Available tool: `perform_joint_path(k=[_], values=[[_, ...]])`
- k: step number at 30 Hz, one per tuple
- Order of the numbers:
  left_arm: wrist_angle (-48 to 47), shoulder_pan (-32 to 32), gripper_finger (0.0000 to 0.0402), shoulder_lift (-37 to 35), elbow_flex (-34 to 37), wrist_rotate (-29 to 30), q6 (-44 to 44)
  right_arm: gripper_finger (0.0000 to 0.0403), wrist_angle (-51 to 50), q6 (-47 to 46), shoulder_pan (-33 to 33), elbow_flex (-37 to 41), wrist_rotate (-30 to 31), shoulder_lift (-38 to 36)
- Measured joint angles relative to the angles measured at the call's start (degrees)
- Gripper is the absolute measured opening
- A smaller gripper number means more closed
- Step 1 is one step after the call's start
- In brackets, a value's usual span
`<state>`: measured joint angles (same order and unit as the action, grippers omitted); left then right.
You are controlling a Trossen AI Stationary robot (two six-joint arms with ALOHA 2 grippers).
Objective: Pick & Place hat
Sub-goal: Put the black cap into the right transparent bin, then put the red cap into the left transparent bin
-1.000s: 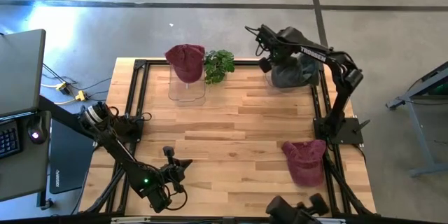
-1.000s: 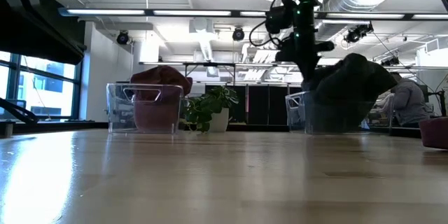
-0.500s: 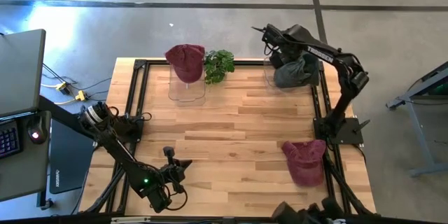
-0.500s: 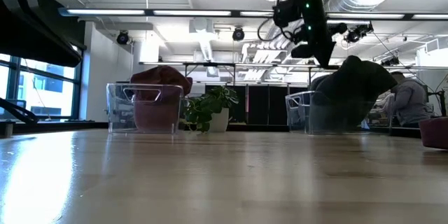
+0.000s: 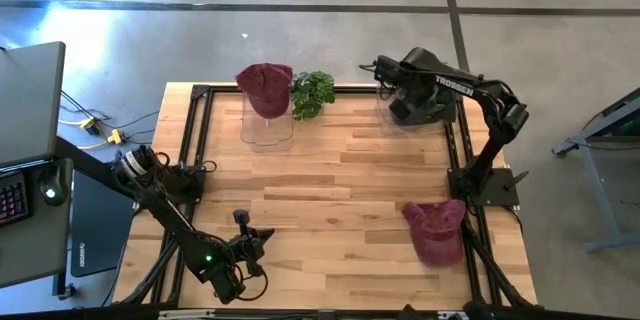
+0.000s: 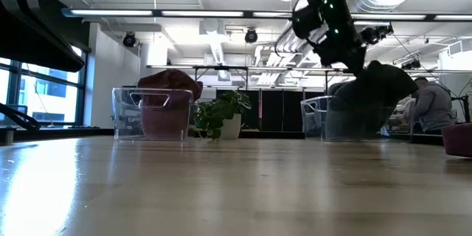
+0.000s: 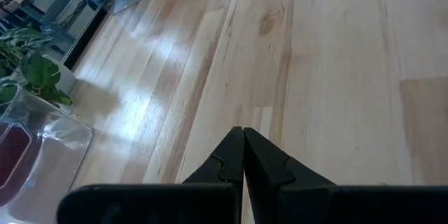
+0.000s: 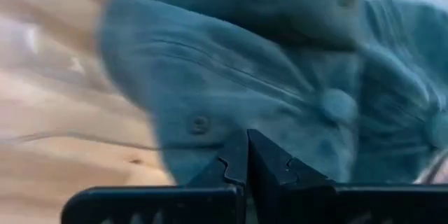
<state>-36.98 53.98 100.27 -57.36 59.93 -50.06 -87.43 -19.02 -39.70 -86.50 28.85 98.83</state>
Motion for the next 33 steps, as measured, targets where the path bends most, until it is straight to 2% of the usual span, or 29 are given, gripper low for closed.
perform_joint_path(k=[6,10,14,20,22,26,33], values=[[0.29,0.00,0.0003,0.00,0.00,-0.37,0.00,0.0002,1.67,-0.29,-0.90,7.02,-5.37,0.02],[0.32,0.00,0.0003,0.00,0.00,-0.27,0.02,0.0001,-0.05,-2.64,-0.38,7.35,-0.21,-0.84],[0.38,0.00,0.0003,0.00,0.00,0.36,0.09,0.0004,-0.91,-5.95,1.42,5.01,5.78,-5.94],[0.54,0.00,0.0003,0.00,0.00,0.67,0.07,0.0006,-0.53,-7.53,8.33,5.41,4.68,-16.38],[0.97,0.00,0.0003,0.00,0.00,0.69,0.08,0.0006,-0.76,-11.81,12.45,6.69,2.35,-19.40],[2.29,0.00,0.0003,0.00,0.00,0.69,0.28,0.0007,-0.02,-18.72,22.67,12.53,-6.64,-24.02],[9.84,0.00,0.0003,0.00,0.02,0.39,4.44,0.0033,3.65,-37.49,41.57,30.64,-22.16,-29.26]])
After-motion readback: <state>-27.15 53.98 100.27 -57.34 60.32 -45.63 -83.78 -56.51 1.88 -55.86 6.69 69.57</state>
